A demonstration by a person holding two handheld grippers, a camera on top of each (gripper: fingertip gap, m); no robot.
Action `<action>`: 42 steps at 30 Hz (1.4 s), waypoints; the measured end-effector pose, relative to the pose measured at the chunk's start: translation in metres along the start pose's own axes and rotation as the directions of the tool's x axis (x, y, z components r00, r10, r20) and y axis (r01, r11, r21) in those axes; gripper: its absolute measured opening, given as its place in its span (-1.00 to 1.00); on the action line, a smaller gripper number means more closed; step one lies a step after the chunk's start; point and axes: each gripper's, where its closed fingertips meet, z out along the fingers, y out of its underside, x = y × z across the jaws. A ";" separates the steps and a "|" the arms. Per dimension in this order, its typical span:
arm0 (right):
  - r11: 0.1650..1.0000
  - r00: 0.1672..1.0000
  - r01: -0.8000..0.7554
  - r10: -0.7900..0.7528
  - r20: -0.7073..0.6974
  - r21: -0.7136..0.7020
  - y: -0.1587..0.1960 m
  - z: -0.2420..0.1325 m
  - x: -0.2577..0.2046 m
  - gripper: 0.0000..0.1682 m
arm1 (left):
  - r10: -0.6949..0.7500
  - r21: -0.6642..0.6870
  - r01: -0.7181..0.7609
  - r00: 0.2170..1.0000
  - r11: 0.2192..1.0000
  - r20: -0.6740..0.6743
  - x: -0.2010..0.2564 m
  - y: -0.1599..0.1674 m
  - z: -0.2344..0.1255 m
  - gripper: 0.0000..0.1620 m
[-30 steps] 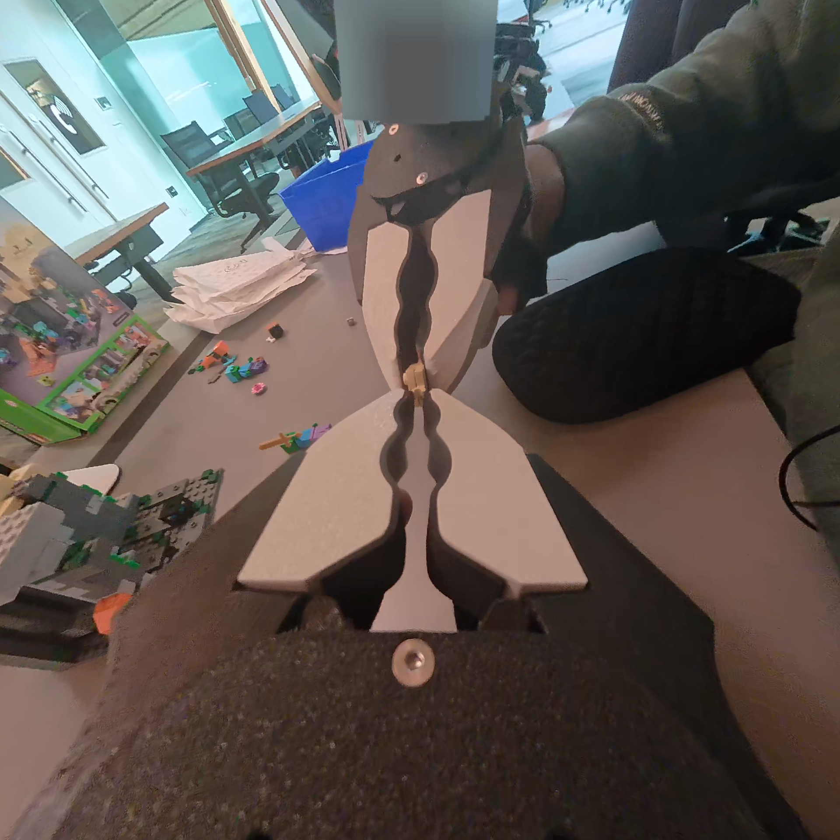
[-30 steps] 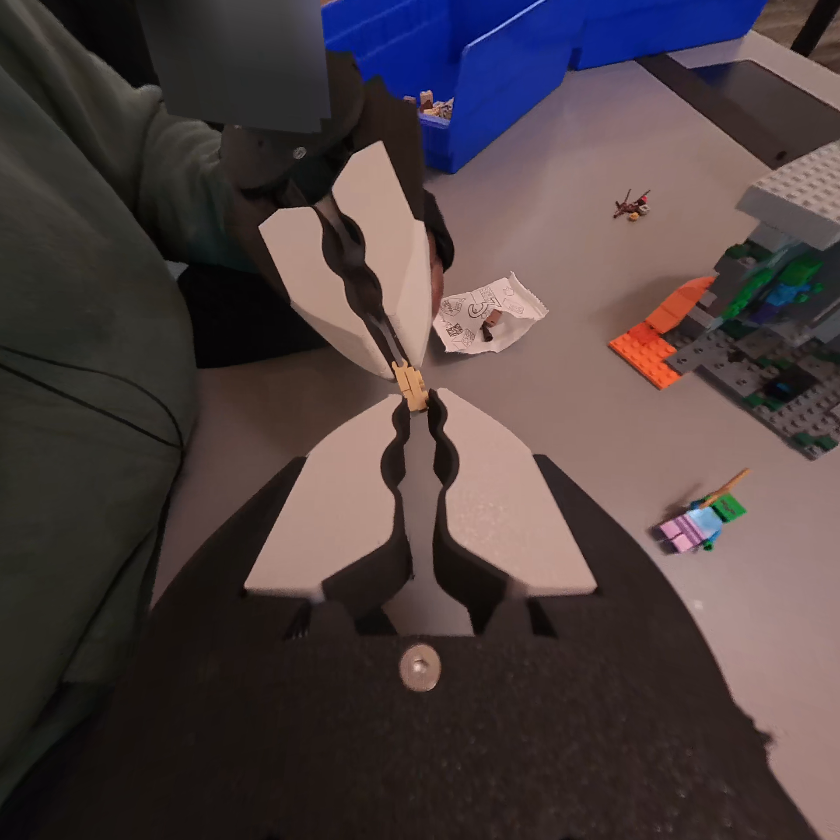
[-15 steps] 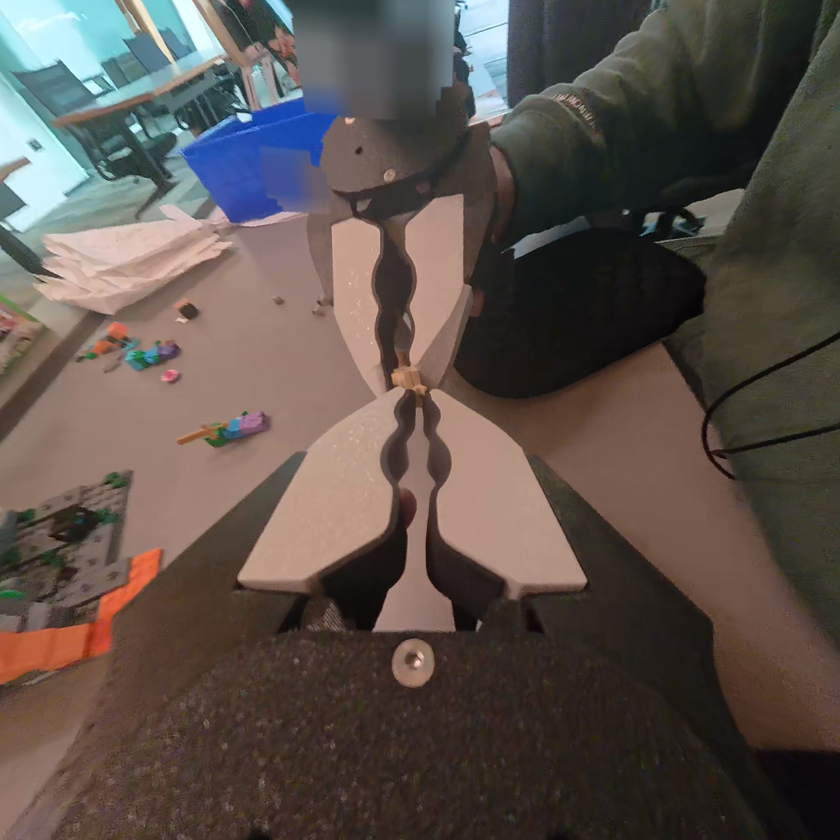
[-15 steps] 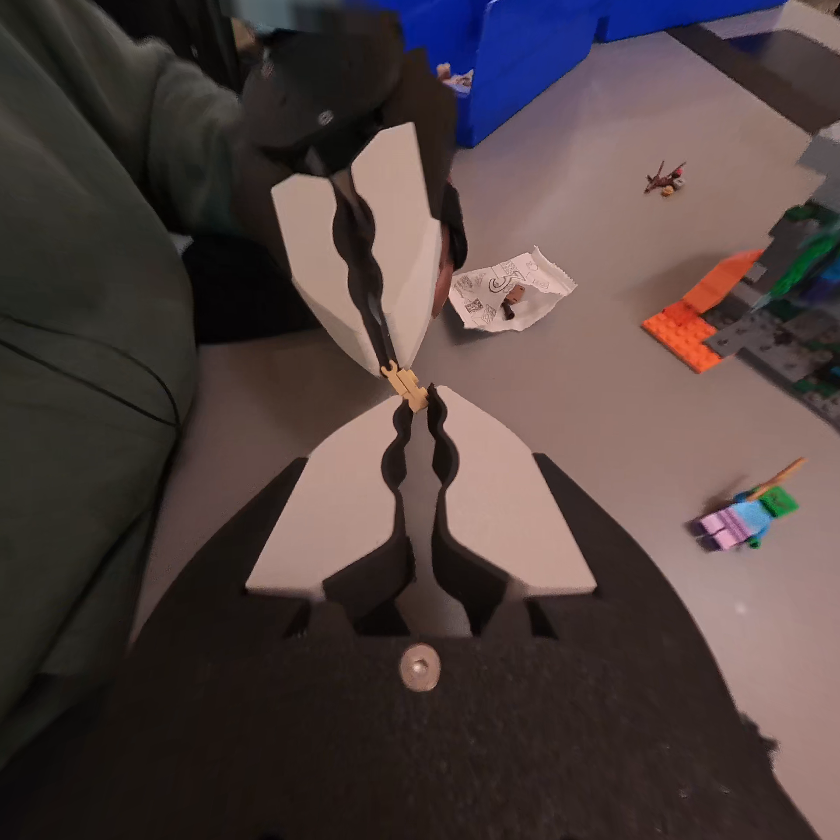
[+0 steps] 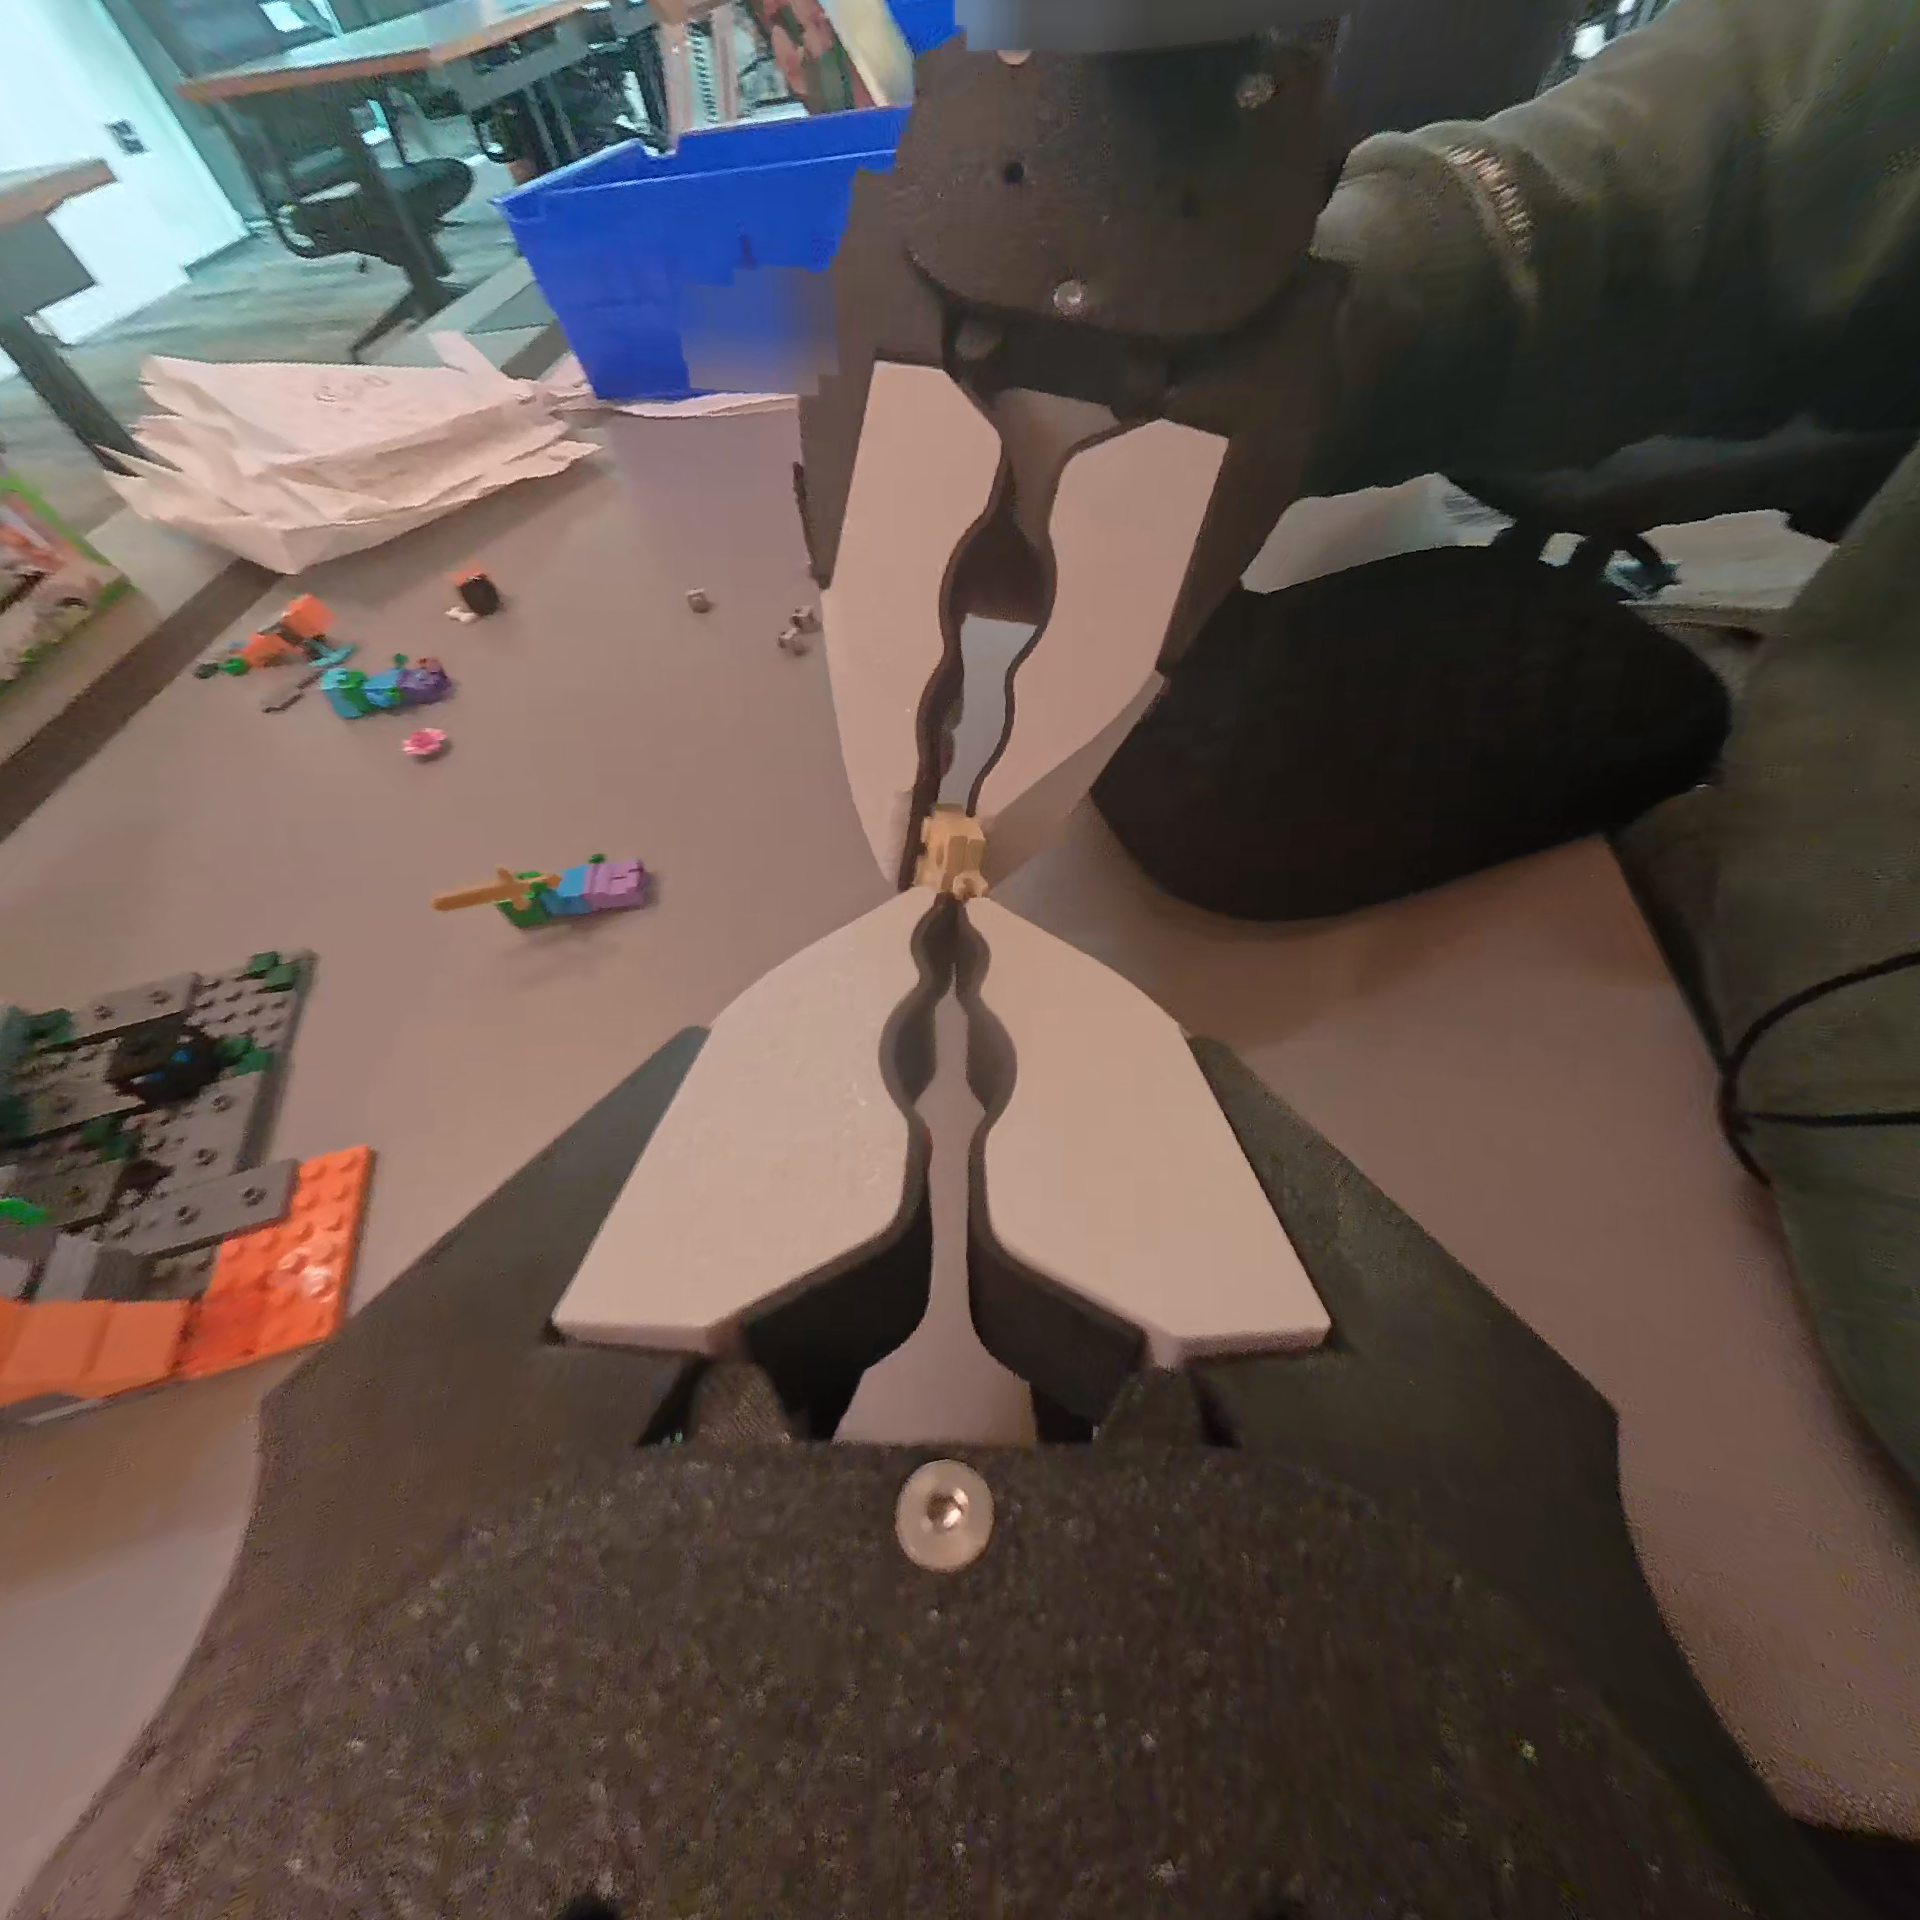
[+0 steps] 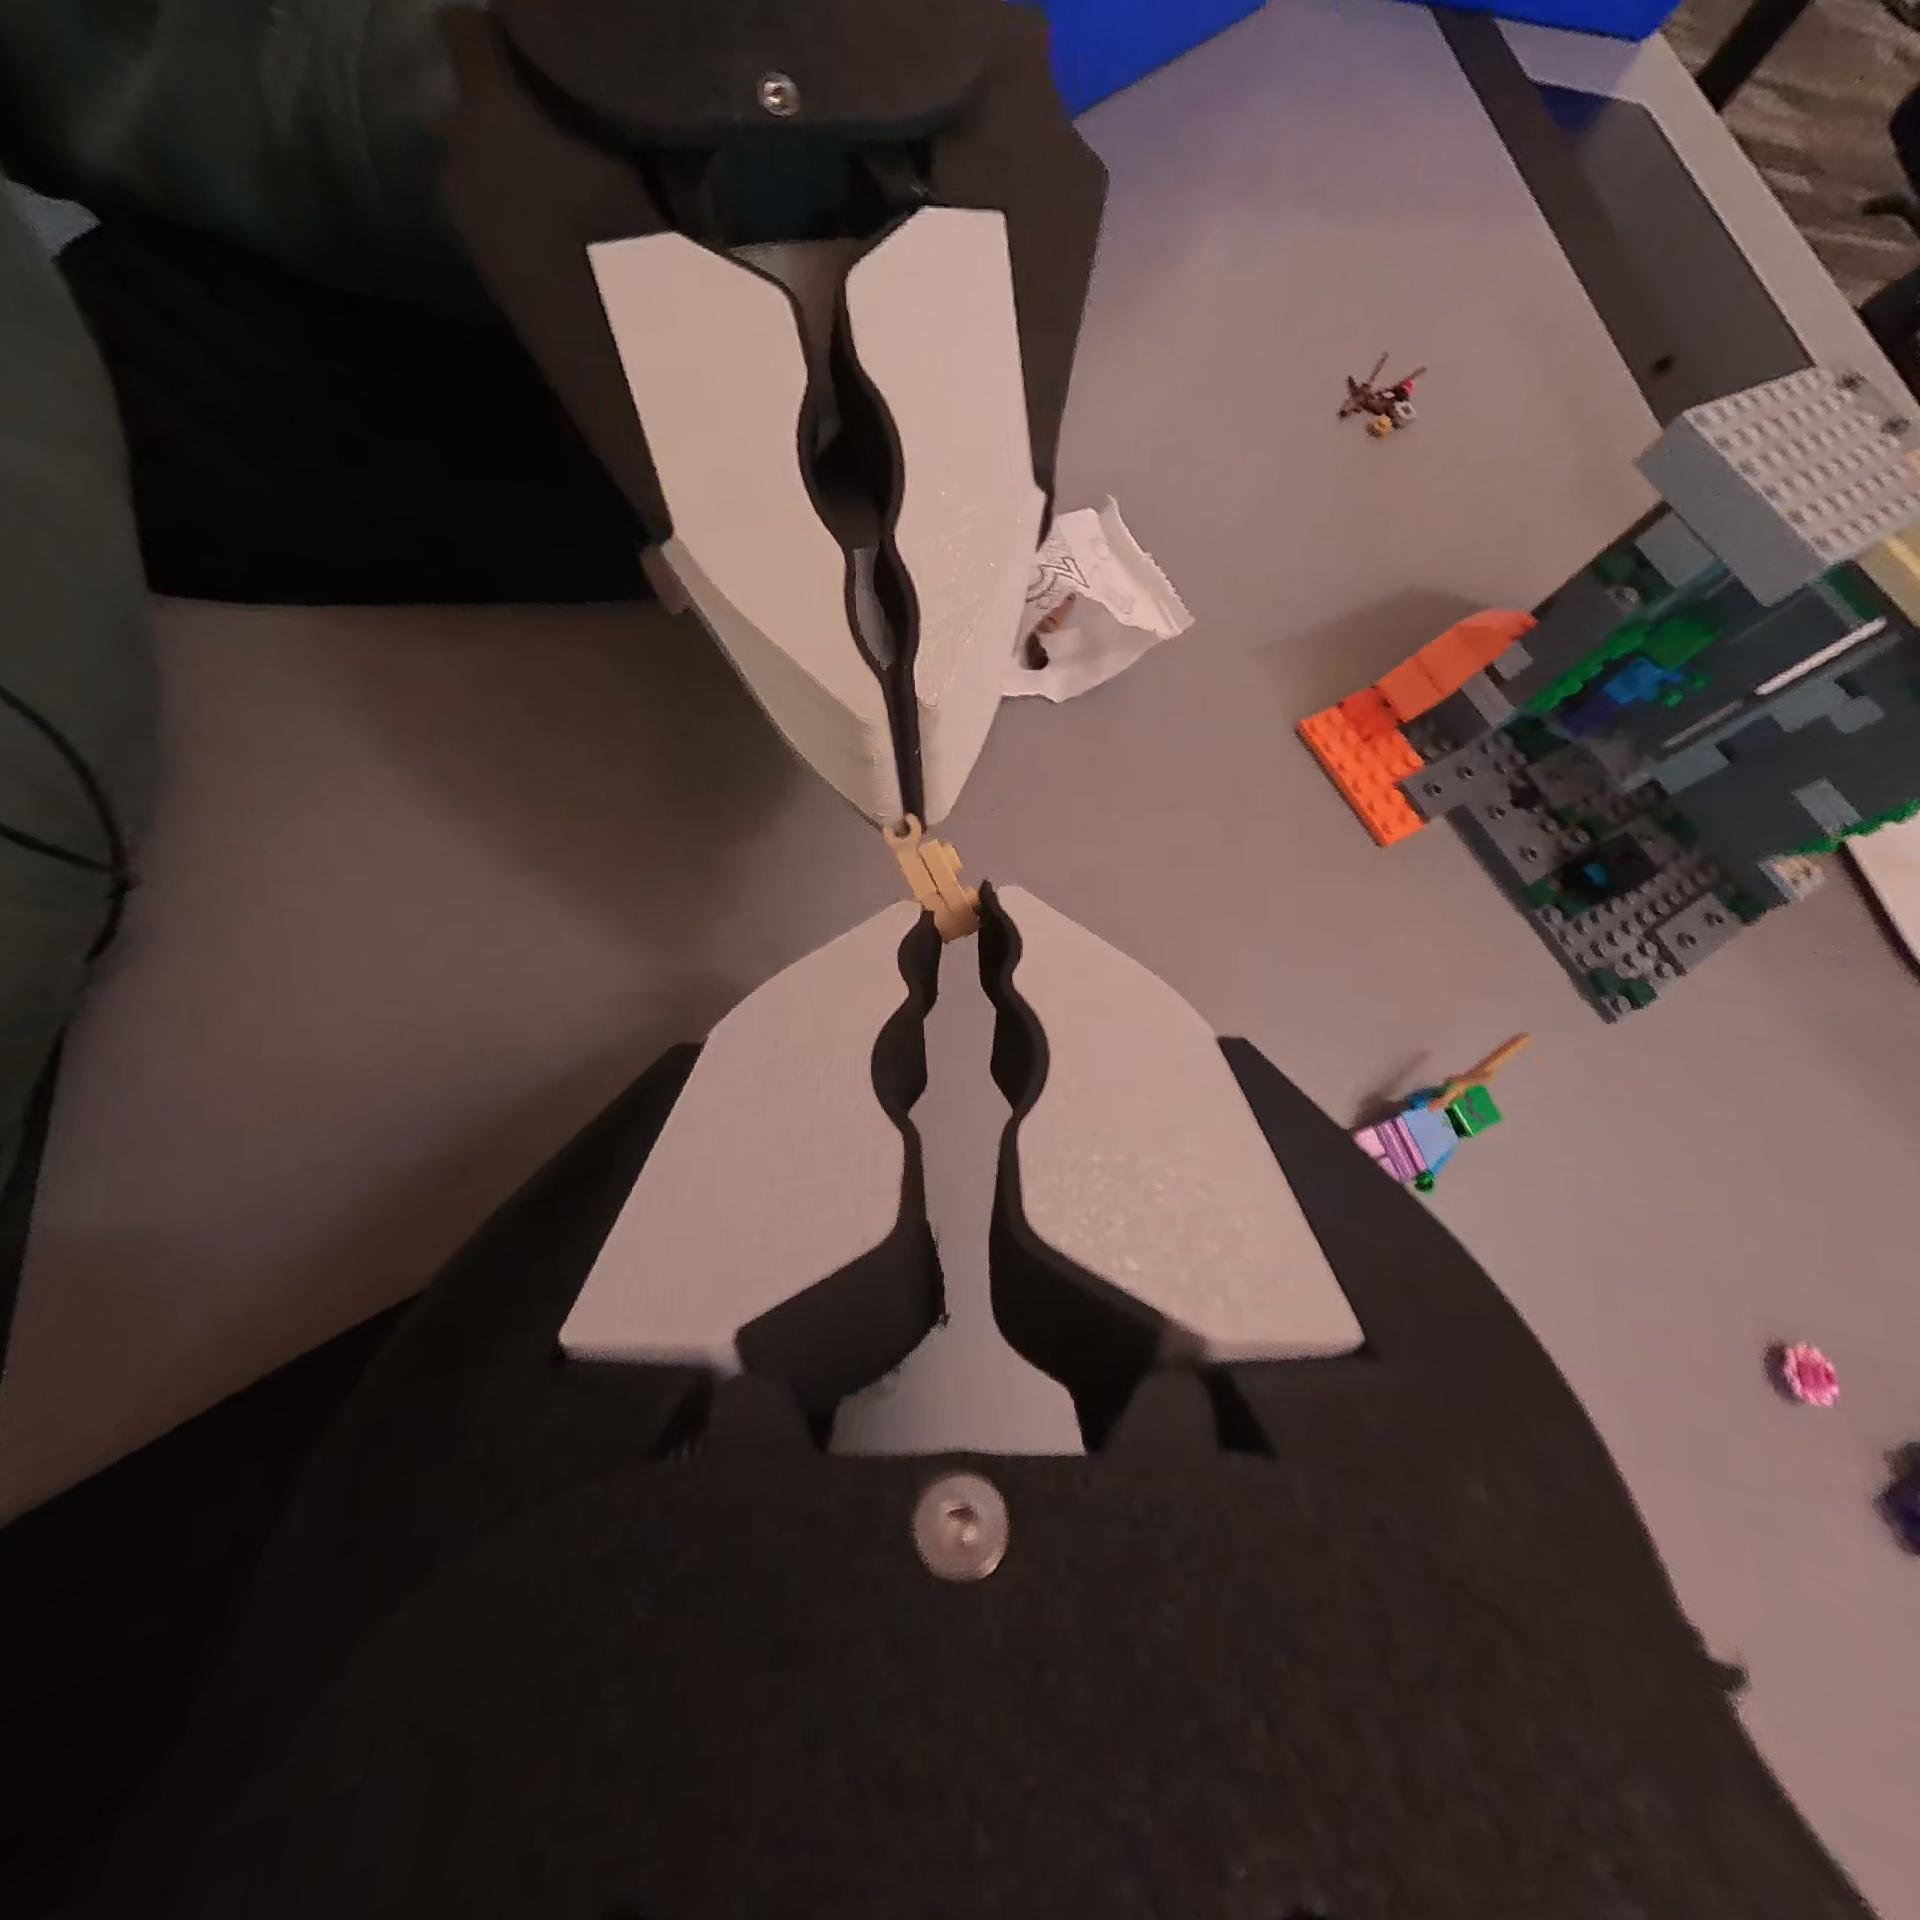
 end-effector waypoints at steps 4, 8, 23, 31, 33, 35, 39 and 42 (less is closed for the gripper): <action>0.999 0.999 -0.037 0.037 -0.023 -0.027 0.003 0.002 0.004 -0.91 | 0.057 -0.023 -0.056 0.996 0.998 0.068 -0.007 0.003 0.001 -1.00; 0.998 0.998 -0.053 0.053 -0.020 -0.026 0.001 0.003 0.005 -0.91 | 0.068 -0.028 -0.066 0.996 0.997 0.059 -0.005 0.003 0.003 -0.83; 0.959 0.959 -0.283 0.283 -0.014 -0.005 -0.001 0.010 0.008 -0.92 | 0.267 -0.147 -0.240 0.941 0.960 0.207 -0.015 0.007 0.001 -0.94; 0.856 0.803 -0.515 0.494 0.333 -0.028 -0.002 -0.001 -0.020 -0.92 | 0.393 -0.066 -0.388 0.916 0.919 0.085 0.010 0.001 0.001 -0.98; 0.834 0.747 -0.547 0.522 0.412 -0.065 -0.002 -0.005 -0.028 -0.92 | 0.402 -0.036 -0.401 0.913 0.915 0.064 0.016 -0.002 0.000 -1.00; 0.831 0.723 -0.548 0.530 0.443 -0.101 -0.001 -0.007 -0.033 -0.92 | 0.411 -0.024 -0.410 0.911 0.912 0.048 0.020 -0.002 0.001 -1.00; 0.849 0.755 -0.517 0.512 0.410 -0.108 0.000 -0.007 -0.028 -0.91 | 0.351 -0.028 -0.350 0.934 0.936 0.063 0.014 0.000 0.003 -1.00; 0.862 0.790 -0.500 0.491 0.367 -0.078 0.000 -0.004 -0.021 -0.91 | 0.270 -0.027 -0.269 0.960 0.963 0.072 0.007 0.001 0.003 -1.00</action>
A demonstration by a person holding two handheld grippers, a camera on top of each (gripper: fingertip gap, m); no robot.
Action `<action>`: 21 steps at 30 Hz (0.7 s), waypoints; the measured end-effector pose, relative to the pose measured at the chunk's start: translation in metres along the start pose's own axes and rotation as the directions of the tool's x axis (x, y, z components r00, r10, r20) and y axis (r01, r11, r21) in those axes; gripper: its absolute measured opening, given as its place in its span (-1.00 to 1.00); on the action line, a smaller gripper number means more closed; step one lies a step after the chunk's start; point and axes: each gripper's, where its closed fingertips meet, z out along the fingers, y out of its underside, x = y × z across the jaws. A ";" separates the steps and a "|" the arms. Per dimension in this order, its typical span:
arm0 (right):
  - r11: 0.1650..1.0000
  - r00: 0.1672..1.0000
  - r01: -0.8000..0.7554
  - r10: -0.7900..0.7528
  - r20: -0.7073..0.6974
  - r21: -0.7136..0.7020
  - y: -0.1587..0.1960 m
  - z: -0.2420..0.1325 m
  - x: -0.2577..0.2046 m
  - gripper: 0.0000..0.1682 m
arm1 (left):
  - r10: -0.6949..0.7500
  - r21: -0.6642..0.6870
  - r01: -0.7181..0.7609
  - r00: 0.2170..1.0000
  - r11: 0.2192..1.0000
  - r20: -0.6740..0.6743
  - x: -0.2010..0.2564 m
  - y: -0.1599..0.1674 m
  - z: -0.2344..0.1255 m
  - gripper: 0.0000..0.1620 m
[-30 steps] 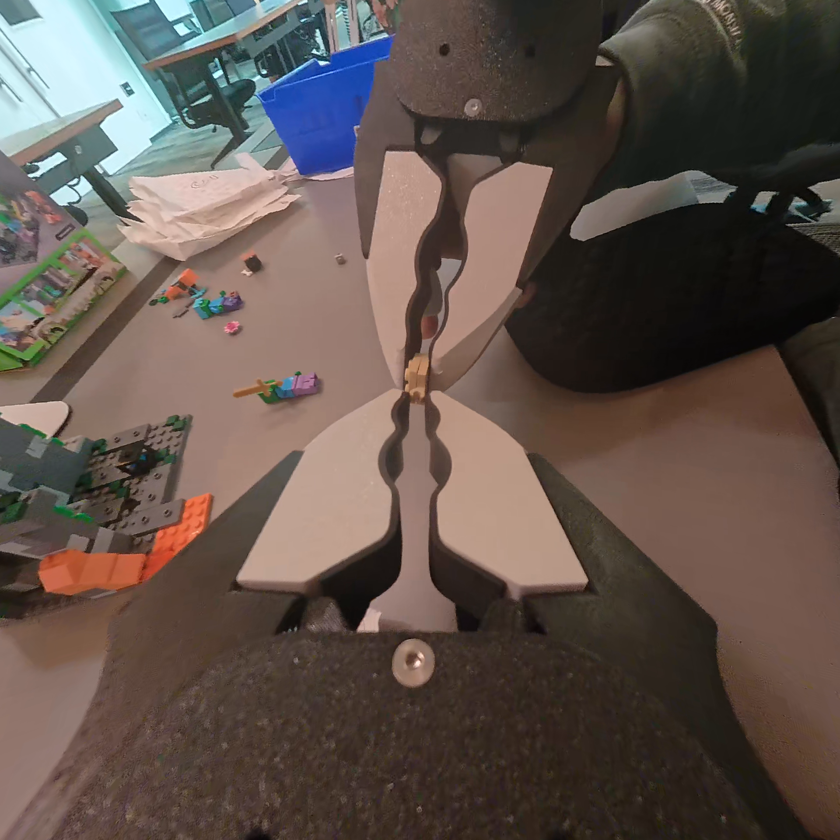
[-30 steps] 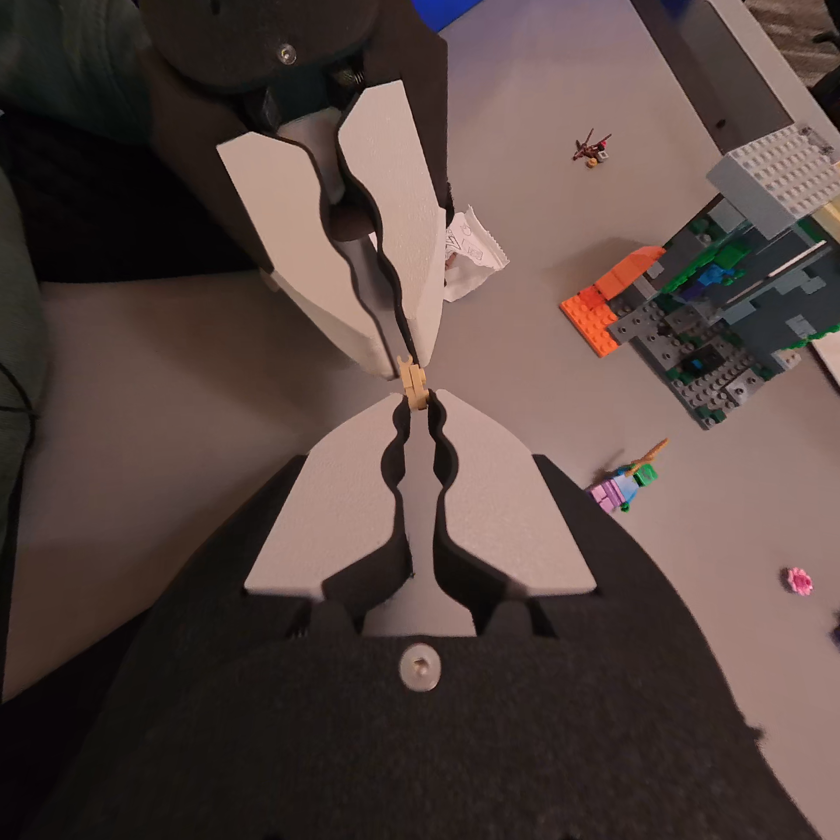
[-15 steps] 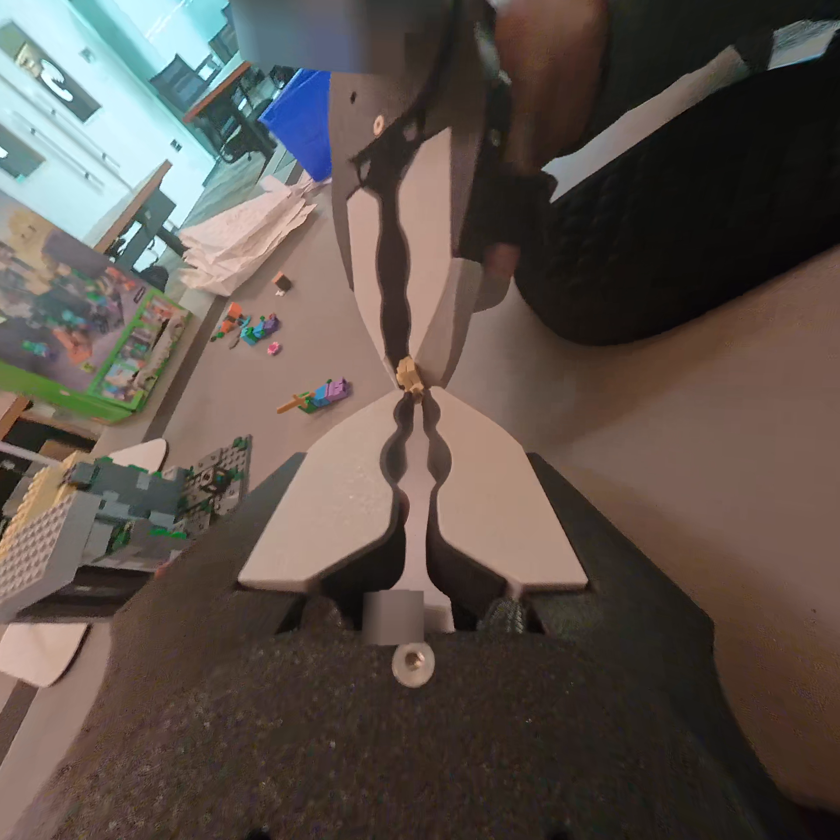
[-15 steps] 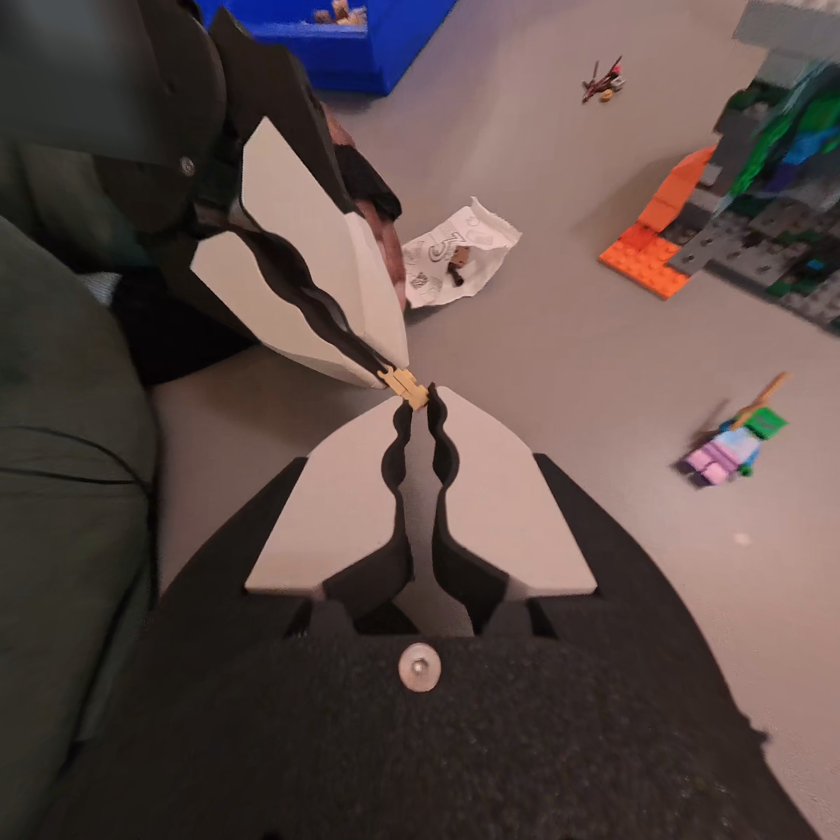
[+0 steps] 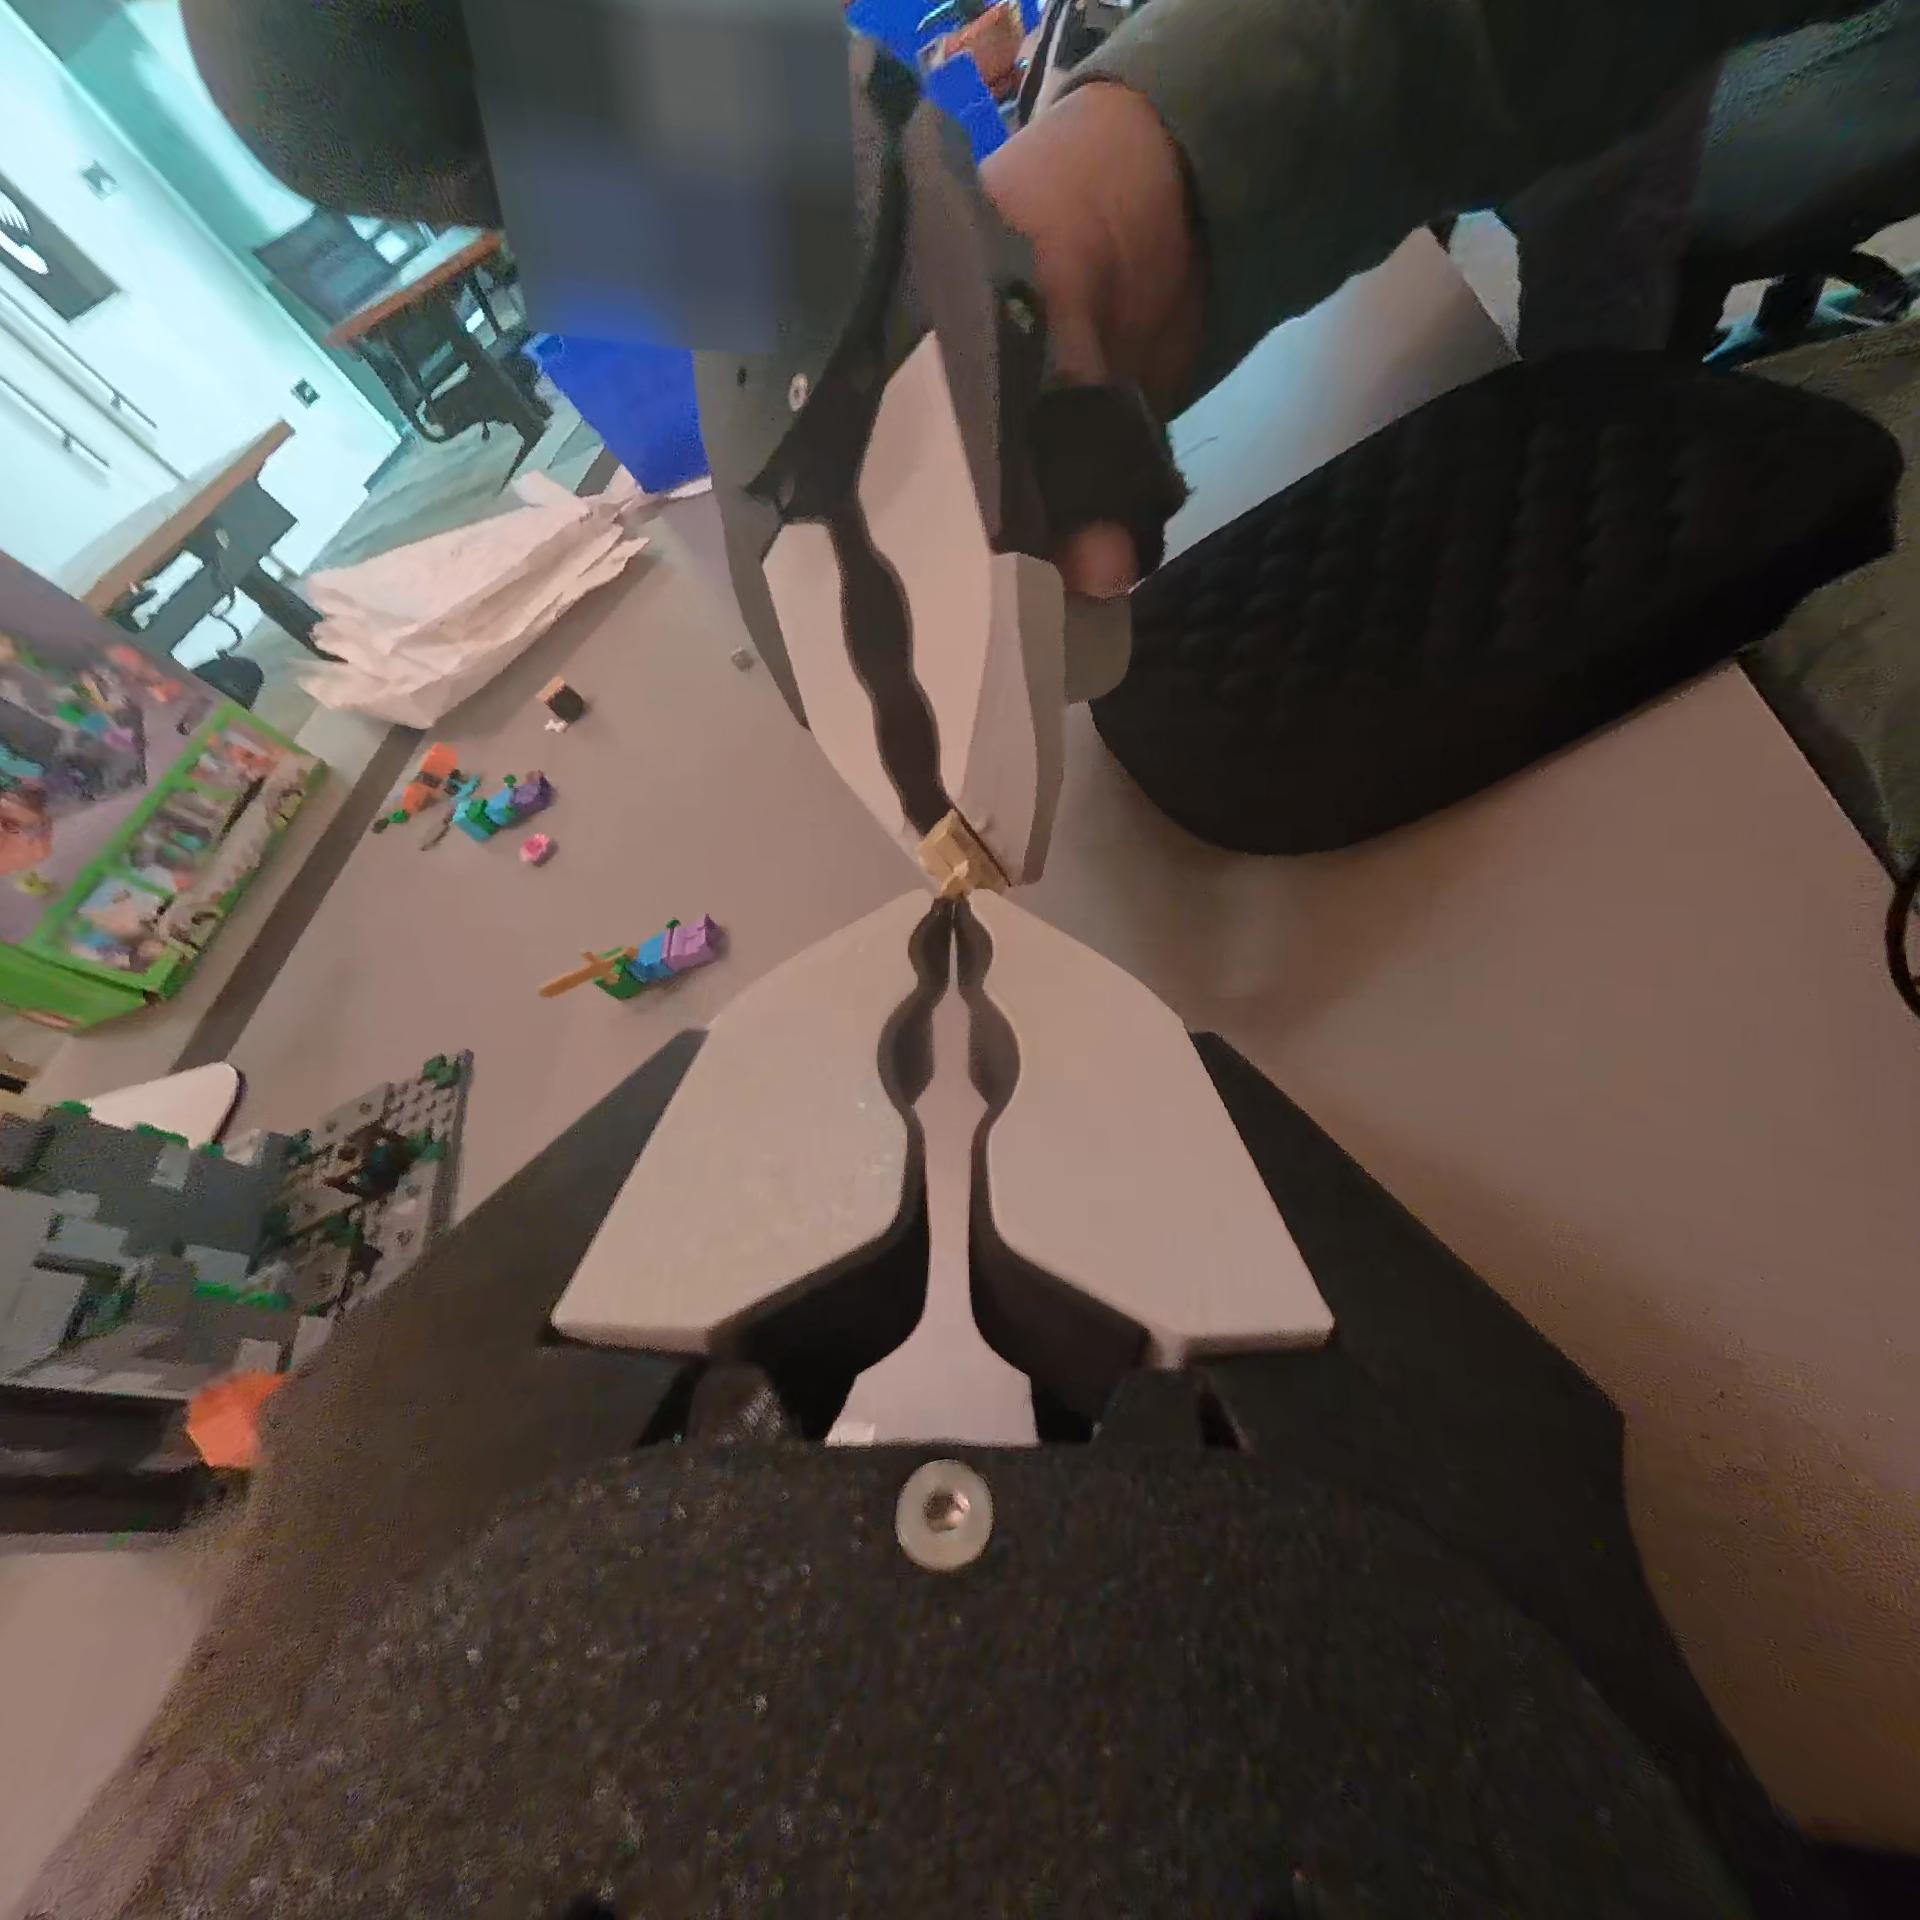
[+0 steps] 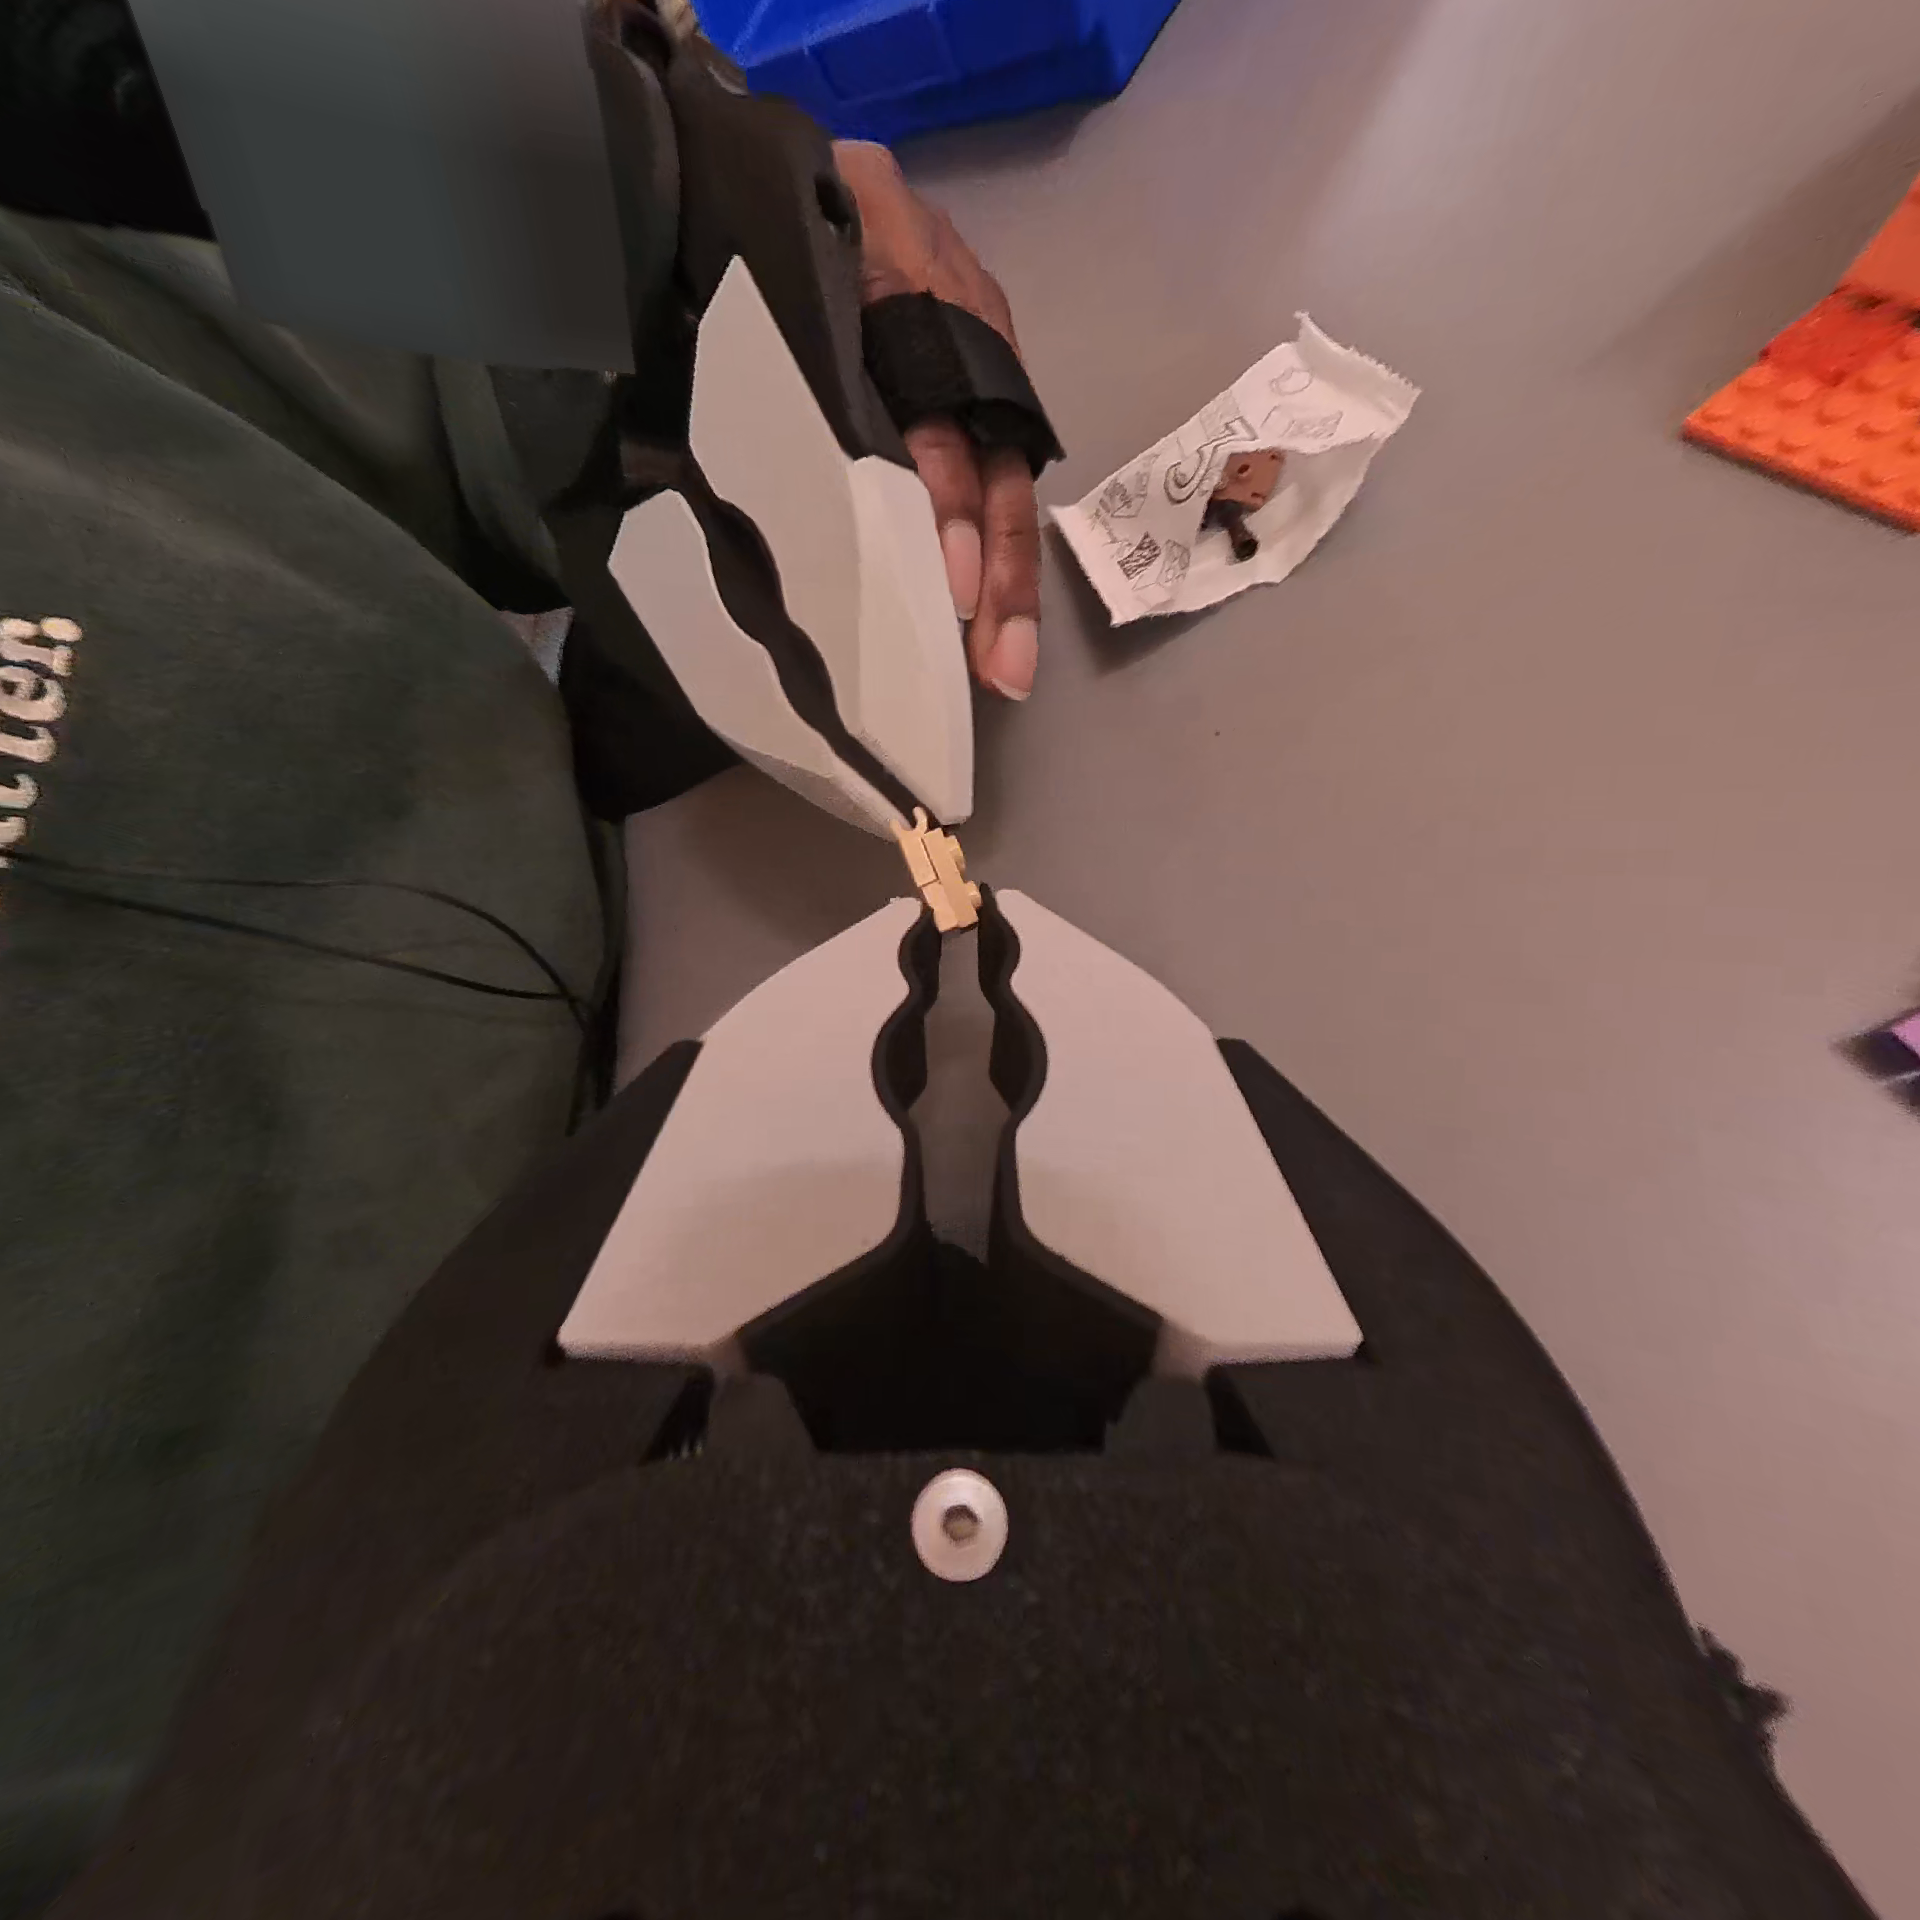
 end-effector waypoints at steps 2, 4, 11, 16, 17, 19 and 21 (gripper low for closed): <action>0.999 0.998 0.031 -0.031 -0.045 0.006 -0.001 0.000 0.005 -0.91 | -0.029 -0.003 0.029 1.000 1.000 0.008 -0.003 0.003 0.000 -0.99; 0.997 0.989 0.074 -0.074 -0.128 -0.008 0.000 -0.003 0.016 -0.91 | -0.045 -0.017 0.046 0.999 0.999 0.025 -0.007 0.006 0.001 -0.97; 0.989 0.836 0.103 -0.146 -0.529 -0.109 0.017 -0.073 0.090 -0.91 | -0.131 -0.014 0.132 0.989 0.991 0.065 -0.020 0.008 -0.002 -0.92; 0.989 0.718 0.015 -0.113 -0.687 -0.148 0.044 -0.138 0.130 -0.90 | -0.174 -0.015 0.175 0.983 0.984 0.065 -0.023 0.010 -0.002 -0.88; 0.991 0.716 -0.005 -0.091 -0.692 -0.135 0.048 -0.145 0.133 -0.90 | -0.174 -0.017 0.175 0.983 0.984 0.066 -0.023 0.011 -0.002 -0.88; 0.992 0.712 -0.040 -0.054 -0.701 -0.116 0.057 -0.155 0.137 -0.90 | -0.171 -0.025 0.173 0.983 0.985 0.067 -0.022 0.012 -0.001 -0.87; 0.992 0.704 -0.055 -0.041 -0.709 -0.111 0.064 -0.160 0.140 -0.88 | -0.171 -0.039 0.174 0.983 0.984 0.065 -0.022 0.015 0.001 -0.87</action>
